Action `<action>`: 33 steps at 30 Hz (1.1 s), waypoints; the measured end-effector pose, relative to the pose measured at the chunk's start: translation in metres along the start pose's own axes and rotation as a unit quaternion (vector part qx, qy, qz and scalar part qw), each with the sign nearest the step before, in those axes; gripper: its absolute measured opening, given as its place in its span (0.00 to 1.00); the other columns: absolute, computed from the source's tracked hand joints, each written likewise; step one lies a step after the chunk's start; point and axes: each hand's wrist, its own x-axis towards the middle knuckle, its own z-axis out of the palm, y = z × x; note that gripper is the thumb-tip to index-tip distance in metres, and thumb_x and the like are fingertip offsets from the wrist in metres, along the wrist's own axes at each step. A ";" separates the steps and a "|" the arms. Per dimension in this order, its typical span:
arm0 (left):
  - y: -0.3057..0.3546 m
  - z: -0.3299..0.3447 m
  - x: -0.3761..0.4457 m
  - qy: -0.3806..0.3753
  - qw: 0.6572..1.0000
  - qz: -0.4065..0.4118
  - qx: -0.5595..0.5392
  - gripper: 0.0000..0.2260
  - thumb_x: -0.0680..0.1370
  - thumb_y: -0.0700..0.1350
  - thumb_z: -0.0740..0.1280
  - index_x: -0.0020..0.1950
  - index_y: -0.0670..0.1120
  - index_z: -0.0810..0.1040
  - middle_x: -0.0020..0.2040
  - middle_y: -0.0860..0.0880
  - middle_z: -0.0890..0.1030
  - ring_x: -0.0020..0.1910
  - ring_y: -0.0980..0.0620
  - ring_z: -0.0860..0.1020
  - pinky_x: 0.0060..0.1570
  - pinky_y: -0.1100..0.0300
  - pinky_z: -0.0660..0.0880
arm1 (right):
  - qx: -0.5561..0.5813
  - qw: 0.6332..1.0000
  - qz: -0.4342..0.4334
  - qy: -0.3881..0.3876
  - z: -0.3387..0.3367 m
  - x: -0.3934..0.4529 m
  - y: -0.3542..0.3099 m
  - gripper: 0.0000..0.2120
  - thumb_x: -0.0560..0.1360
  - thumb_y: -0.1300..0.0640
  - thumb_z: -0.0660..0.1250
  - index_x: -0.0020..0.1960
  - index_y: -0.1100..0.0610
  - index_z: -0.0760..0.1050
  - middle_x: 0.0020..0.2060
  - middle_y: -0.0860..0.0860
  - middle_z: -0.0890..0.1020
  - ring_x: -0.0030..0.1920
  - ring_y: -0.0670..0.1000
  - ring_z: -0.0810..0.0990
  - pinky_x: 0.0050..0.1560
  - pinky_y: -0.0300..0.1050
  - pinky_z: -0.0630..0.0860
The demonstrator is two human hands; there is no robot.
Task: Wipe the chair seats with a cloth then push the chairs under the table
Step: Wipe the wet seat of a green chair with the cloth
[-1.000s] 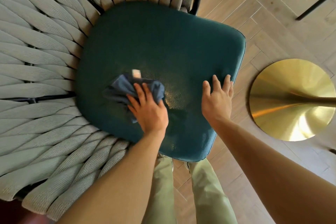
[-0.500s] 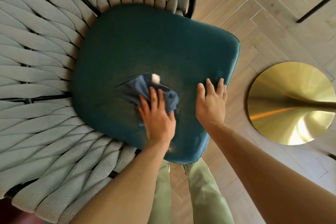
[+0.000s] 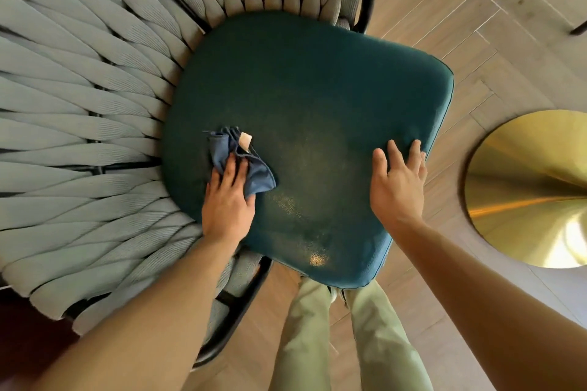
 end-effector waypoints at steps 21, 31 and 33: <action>0.083 0.011 -0.019 0.000 0.941 -0.297 -0.163 0.27 0.80 0.50 0.54 0.77 0.40 0.61 0.78 0.40 0.58 0.72 0.33 0.60 0.72 0.42 0.55 | 0.026 0.999 0.008 -0.027 -0.009 -0.001 -0.001 0.25 0.82 0.42 0.49 0.76 0.49 0.61 0.79 0.50 0.47 0.79 0.51 0.44 0.74 0.46 0.49; 0.130 0.038 -0.139 -0.075 0.991 0.052 -0.101 0.28 0.75 0.51 0.57 0.75 0.45 0.66 0.78 0.46 0.61 0.75 0.39 0.62 0.69 0.39 0.65 | 0.011 1.000 0.003 -0.018 -0.005 0.001 0.001 0.25 0.82 0.42 0.49 0.76 0.49 0.62 0.79 0.52 0.48 0.78 0.53 0.45 0.75 0.46 0.46; 0.131 0.038 -0.147 -0.085 0.990 0.044 -0.108 0.28 0.75 0.51 0.57 0.75 0.45 0.66 0.78 0.45 0.61 0.75 0.39 0.60 0.69 0.39 0.64 | 0.011 1.000 0.004 -0.014 -0.004 0.000 0.002 0.25 0.82 0.42 0.49 0.76 0.49 0.62 0.79 0.51 0.48 0.78 0.52 0.45 0.75 0.46 0.47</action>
